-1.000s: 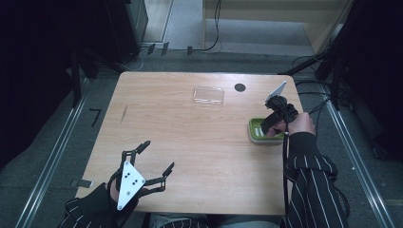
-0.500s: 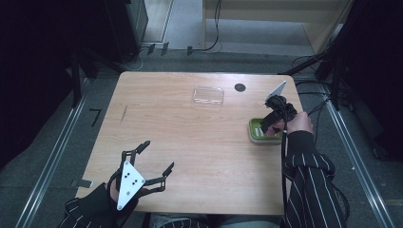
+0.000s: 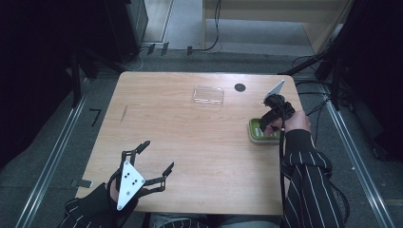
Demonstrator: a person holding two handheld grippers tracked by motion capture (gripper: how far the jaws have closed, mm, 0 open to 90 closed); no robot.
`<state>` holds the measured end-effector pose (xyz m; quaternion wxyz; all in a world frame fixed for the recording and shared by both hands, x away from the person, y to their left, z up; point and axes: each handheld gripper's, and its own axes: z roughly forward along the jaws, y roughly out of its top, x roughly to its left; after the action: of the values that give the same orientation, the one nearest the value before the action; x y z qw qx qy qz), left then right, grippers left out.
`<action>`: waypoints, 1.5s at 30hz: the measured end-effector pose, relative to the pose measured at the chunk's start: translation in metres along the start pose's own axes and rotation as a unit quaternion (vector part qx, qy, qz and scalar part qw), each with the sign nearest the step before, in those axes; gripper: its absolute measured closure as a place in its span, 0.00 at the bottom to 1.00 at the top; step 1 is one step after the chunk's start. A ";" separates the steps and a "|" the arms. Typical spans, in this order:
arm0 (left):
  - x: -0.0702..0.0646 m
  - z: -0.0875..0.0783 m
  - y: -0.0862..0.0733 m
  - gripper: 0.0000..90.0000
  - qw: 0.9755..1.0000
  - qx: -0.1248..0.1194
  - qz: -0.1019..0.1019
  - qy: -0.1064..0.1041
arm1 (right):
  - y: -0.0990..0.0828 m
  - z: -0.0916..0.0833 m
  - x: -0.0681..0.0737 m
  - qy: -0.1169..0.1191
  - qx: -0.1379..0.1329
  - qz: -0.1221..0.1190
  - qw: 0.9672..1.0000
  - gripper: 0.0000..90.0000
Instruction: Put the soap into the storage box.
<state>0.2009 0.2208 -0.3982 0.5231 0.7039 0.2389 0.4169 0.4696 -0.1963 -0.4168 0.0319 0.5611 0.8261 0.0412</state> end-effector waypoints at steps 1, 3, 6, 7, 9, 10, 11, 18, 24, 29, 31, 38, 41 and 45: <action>0.000 0.000 0.000 0.15 1.000 0.000 0.000 0.000 | 0.000 0.000 0.000 0.000 0.000 0.002 1.000 0.15; 0.000 0.000 0.000 0.15 1.000 0.000 0.000 0.000 | 0.001 0.001 -0.001 0.008 -0.001 0.007 1.000 0.16; 0.000 0.000 0.000 0.15 1.000 0.000 0.000 -0.001 | 0.002 0.004 -0.002 0.014 0.003 0.014 1.000 0.16; 0.000 0.000 0.000 0.15 1.000 0.000 0.001 -0.001 | 0.002 0.004 -0.002 0.014 0.005 0.017 1.000 0.16; 0.000 0.000 0.000 0.15 1.000 0.000 0.000 -0.001 | 0.003 0.005 -0.004 0.017 0.006 0.020 1.000 0.15; 0.000 0.000 0.000 0.15 1.000 0.000 0.000 -0.001 | 0.003 0.006 -0.004 0.019 0.007 0.021 1.000 0.16; 0.000 0.000 0.000 0.15 1.000 0.001 0.001 -0.001 | 0.004 0.006 -0.005 0.020 0.009 0.024 0.999 0.16; 0.000 0.000 0.000 0.15 1.000 0.000 0.000 -0.001 | 0.008 0.010 -0.003 0.026 0.015 0.030 0.999 0.16; 0.000 0.000 0.000 0.15 1.000 0.001 0.001 -0.001 | 0.009 0.014 -0.004 0.038 0.014 0.032 0.999 0.16; 0.000 0.000 0.000 0.15 1.000 0.000 0.000 -0.001 | 0.012 0.016 -0.004 0.043 0.015 0.038 0.998 0.15; 0.000 0.000 0.000 0.15 1.000 0.000 0.000 -0.001 | 0.013 0.017 -0.004 0.044 0.017 0.039 0.998 0.15; 0.000 0.000 0.000 0.15 1.000 0.000 0.000 0.000 | 0.014 0.023 -0.004 0.050 0.025 0.047 0.997 0.15; 0.000 0.000 0.000 0.15 1.000 0.000 0.000 -0.001 | 0.014 0.024 -0.006 0.055 0.023 0.051 0.997 0.15; 0.000 0.000 0.000 0.15 1.000 0.000 0.000 0.000 | 0.014 0.026 -0.007 0.051 0.027 0.060 0.997 0.15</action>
<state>0.2009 0.2208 -0.3983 0.5232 0.7041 0.2386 0.4166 0.4876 -0.1967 -0.4407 -0.0279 0.6078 0.7920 0.0497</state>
